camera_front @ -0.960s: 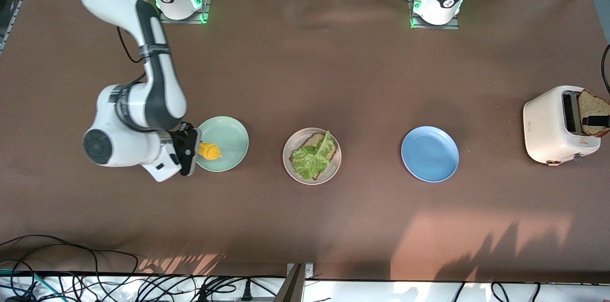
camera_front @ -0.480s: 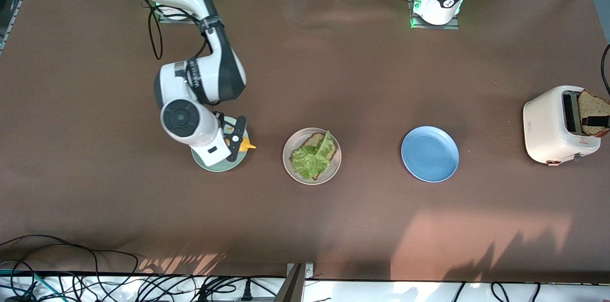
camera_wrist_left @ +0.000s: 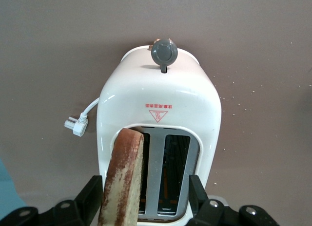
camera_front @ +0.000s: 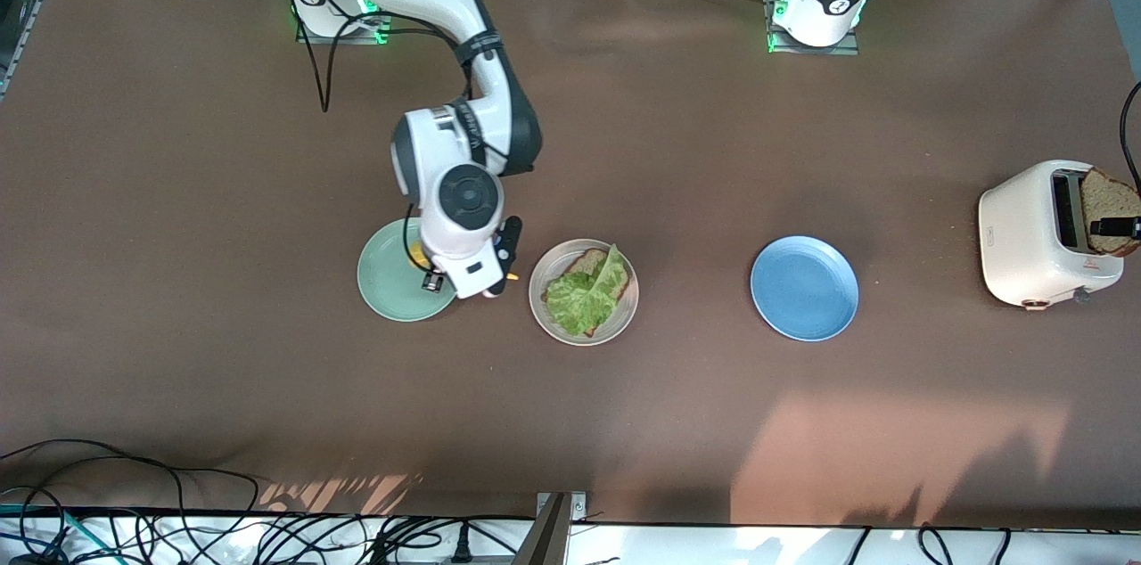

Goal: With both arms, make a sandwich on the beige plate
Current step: 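Carry the mustard bottle with the right gripper over the beige plate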

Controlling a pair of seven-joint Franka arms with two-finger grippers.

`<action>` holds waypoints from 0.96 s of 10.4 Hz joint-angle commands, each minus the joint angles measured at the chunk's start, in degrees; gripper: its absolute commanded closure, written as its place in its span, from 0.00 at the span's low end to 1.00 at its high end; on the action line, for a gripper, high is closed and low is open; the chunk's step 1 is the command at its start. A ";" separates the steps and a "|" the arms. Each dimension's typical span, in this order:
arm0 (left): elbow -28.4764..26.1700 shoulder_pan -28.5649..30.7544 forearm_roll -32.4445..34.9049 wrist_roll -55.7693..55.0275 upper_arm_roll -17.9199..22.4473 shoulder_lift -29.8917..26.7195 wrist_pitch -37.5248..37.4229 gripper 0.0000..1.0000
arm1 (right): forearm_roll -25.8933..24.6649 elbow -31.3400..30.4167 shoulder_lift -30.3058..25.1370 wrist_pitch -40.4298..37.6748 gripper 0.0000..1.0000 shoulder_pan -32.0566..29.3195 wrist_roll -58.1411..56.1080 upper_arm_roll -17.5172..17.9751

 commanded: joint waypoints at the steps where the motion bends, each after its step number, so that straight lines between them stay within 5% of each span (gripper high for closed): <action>1: 0.02 -0.05 1.68 1.06 0.04 -0.39 -0.39 0.67 | -0.79 3.96 5.75 -1.89 1.00 3.37 3.24 -4.01; 3: 0.02 -0.05 1.86 1.06 0.13 -0.39 -0.39 0.97 | -0.79 5.81 10.31 -1.89 1.00 6.53 3.69 -7.60; 5: 0.02 -0.05 1.94 0.97 0.13 -0.56 -0.47 1.00 | -0.88 6.08 13.05 -1.98 1.00 8.73 3.43 -10.95; 10: 0.63 -0.05 1.77 5.53 -0.14 -6.08 -1.17 1.00 | -2.11 6.08 15.43 -2.07 1.00 10.41 3.43 -11.84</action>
